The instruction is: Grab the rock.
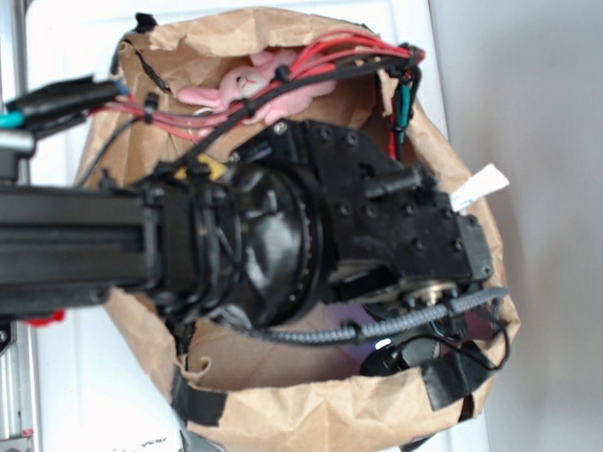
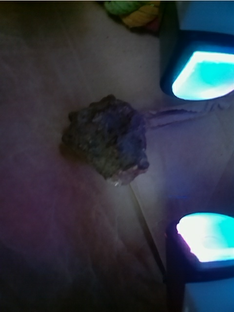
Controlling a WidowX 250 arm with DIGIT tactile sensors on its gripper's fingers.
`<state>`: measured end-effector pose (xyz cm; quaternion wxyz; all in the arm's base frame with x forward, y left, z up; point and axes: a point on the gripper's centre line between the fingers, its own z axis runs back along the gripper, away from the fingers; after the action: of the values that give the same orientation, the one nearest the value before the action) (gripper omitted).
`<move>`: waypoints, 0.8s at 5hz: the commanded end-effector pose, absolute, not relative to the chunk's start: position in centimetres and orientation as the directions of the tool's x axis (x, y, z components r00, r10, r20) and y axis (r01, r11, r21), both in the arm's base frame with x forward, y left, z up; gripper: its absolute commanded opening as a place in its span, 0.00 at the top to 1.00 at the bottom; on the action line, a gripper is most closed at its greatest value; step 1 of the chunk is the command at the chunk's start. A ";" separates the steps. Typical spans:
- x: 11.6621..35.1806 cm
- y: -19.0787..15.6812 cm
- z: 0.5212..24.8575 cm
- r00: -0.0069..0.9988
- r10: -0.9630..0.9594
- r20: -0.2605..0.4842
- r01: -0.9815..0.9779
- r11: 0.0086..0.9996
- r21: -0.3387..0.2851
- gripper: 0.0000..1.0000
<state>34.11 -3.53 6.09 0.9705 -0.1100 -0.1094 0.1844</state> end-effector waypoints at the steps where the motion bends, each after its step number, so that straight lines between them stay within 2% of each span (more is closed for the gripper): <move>1: 37.9 -3.4 9.4 0.865 0.376 0.332 -0.276 0.910 -0.310 0.00; 3: 39.6 -2.9 8.5 0.845 0.387 0.370 -0.296 0.913 -0.281 0.00; 4: 40.3 -2.0 8.4 0.840 0.355 0.409 -0.291 0.933 -0.213 0.00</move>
<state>37.33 -2.02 4.72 0.9742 -0.0532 -0.1575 0.1526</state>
